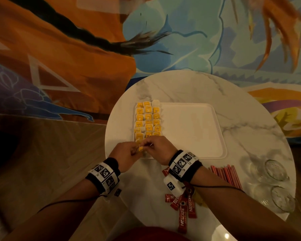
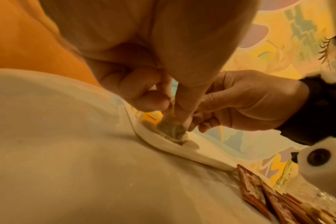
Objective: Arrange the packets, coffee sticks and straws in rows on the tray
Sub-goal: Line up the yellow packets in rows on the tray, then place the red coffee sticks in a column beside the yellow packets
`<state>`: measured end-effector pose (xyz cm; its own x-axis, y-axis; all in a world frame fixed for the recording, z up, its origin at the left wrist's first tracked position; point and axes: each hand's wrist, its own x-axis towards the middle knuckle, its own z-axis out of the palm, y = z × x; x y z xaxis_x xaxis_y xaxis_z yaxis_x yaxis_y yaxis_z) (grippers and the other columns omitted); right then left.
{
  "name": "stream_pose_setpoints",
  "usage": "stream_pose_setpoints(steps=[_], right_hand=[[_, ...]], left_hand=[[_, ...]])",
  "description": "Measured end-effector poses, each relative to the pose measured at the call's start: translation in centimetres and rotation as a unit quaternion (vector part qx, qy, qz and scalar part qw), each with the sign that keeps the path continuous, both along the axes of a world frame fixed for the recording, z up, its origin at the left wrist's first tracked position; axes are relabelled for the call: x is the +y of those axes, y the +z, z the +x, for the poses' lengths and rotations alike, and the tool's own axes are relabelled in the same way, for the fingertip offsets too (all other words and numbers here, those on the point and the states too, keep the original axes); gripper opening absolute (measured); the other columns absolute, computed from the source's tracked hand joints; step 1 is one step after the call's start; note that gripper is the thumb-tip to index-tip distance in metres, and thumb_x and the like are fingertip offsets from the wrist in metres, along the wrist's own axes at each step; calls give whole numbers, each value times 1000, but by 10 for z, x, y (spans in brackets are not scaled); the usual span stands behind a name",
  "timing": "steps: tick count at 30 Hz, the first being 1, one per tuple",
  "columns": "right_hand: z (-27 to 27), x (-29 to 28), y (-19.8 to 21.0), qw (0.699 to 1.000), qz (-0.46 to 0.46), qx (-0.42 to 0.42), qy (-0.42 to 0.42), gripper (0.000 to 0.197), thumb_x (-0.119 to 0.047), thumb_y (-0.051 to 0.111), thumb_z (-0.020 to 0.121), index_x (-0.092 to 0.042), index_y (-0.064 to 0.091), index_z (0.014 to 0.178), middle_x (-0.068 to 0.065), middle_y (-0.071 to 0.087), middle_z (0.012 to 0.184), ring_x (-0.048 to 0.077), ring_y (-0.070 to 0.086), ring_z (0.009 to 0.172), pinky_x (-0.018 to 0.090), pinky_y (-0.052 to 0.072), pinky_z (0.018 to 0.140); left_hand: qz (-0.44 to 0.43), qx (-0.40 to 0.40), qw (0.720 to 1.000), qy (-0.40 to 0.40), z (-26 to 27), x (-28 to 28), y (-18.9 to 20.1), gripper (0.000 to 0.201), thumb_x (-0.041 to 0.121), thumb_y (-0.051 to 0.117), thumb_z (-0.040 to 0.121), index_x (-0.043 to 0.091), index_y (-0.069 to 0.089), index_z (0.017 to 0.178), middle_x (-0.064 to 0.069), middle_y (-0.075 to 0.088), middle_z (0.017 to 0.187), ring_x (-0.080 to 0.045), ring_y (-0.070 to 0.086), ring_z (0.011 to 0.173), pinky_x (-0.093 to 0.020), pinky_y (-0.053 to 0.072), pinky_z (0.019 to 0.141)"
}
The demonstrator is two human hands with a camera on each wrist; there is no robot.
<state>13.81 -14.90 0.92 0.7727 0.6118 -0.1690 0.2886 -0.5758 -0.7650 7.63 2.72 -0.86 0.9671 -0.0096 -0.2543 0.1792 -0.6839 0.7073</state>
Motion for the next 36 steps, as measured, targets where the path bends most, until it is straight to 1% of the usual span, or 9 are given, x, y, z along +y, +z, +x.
stream_pose_setpoints(steps=[3, 5, 10, 14, 23, 26, 30, 34, 36], right_hand=[[6, 9, -11, 1000, -21, 7, -11, 14, -15, 66, 93, -14, 75, 103, 1, 74, 101, 9, 63, 88, 17, 43, 79], [8, 14, -18, 999, -40, 4, -16, 18, -16, 65, 93, -13, 75, 107, 2, 74, 106, 13, 65, 96, 17, 43, 82], [13, 22, -24, 997, -60, -5, -40, 16, -23, 67, 92, -15, 77, 102, 2, 74, 100, 16, 67, 92, 23, 48, 79], [14, 21, -28, 995, -81, -14, -50, 13, -23, 67, 91, -20, 76, 99, -1, 73, 95, 17, 66, 87, 34, 53, 81], [17, -23, 11, 995, -62, -51, -60, 18, -24, 66, 91, -22, 73, 107, -7, 72, 104, 5, 64, 82, 20, 49, 80], [13, -54, 30, 993, -65, -68, -66, 18, -24, 66, 91, -22, 73, 108, -12, 70, 102, 0, 60, 69, 6, 42, 72], [2, -97, 46, 987, -146, -55, -24, 28, -32, 68, 90, -27, 67, 117, -12, 65, 103, 6, 61, 74, 24, 48, 76], [-12, -131, 41, 971, -232, -50, 10, 33, -36, 67, 91, -31, 64, 123, -11, 64, 111, 0, 48, 78, 24, 44, 79], [-16, -146, 37, 969, -242, -41, 11, 33, -38, 65, 91, -33, 63, 123, -12, 63, 113, 0, 49, 80, 22, 42, 78]], left_hand=[[35, 24, 999, -15, 6, 8, -7, 36, 31, 69, 89, 20, 55, 57, -2, 54, 59, -16, 50, 57, -32, 41, 58], [41, 39, 998, -15, 9, 11, -9, 41, 31, 71, 87, 24, 49, 53, 3, 51, 57, -12, 48, 55, -27, 37, 57], [43, 44, 998, -3, 19, 15, -9, 30, 32, 76, 82, 27, 51, 65, 7, 56, 69, -10, 53, 65, -20, 34, 56], [42, 49, 998, -10, 28, 18, -13, 27, 34, 79, 78, 26, 54, 71, 7, 59, 76, -10, 55, 69, -24, 40, 59], [18, 21, 999, -26, 28, 9, -9, 35, 39, 75, 80, 25, 45, 68, 3, 54, 66, -19, 51, 62, -36, 45, 61], [-5, 19, 997, -77, 22, -6, 1, 27, 37, 75, 82, 26, 51, 75, 4, 57, 66, -12, 50, 58, -31, 47, 62], [4, 36, 985, -171, 11, -37, 13, 21, 44, 72, 82, 33, 58, 90, 13, 61, 84, -2, 55, 68, -29, 55, 71], [79, 56, 967, -234, 1, -74, 19, 49, 62, 66, 80, 32, 60, 118, 14, 64, 109, -4, 60, 93, -31, 54, 85], [91, 59, 961, -254, -4, -93, 21, 55, 65, 66, 77, 37, 56, 124, 13, 66, 110, -9, 62, 98, -31, 53, 85]])
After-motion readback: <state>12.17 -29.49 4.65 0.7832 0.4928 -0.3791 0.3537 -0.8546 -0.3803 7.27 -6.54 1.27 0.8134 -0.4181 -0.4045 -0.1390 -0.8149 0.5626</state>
